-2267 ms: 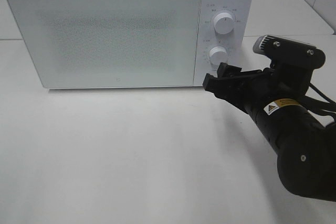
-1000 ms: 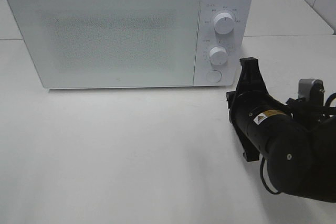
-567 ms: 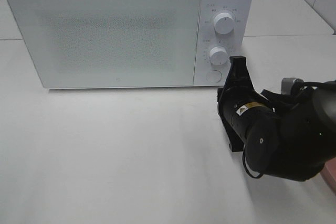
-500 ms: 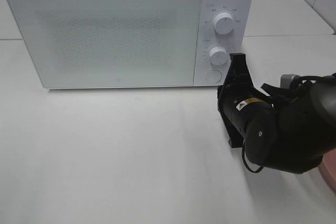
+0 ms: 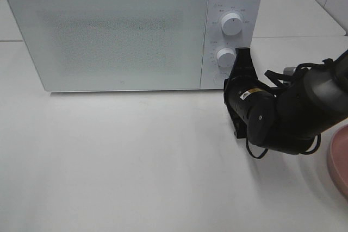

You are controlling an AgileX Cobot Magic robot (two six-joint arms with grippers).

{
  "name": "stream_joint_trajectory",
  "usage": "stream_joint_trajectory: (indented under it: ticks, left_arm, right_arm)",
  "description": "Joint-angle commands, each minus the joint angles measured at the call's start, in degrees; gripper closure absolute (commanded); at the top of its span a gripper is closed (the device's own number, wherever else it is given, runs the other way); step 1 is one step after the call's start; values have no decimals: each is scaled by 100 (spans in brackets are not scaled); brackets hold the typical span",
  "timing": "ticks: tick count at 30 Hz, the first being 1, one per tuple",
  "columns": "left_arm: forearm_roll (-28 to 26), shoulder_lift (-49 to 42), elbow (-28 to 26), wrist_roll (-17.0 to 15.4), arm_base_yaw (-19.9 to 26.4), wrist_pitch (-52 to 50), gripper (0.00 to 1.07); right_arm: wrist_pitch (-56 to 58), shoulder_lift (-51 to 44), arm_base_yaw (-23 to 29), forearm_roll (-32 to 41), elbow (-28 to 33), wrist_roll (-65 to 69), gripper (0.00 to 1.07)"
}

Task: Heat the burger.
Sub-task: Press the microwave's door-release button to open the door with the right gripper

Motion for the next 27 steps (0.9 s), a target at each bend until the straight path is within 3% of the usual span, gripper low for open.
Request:
stream_joint_trajectory:
  ticks: [1, 27]
  left_arm:
    - [-23, -138, 11, 0, 11, -29, 6]
    - [-11, -138, 11, 0, 11, -29, 6]
  right_arm:
    - [103, 120, -126, -206, -218, 6, 107]
    - [6, 934, -264, 34, -1089, 29, 107]
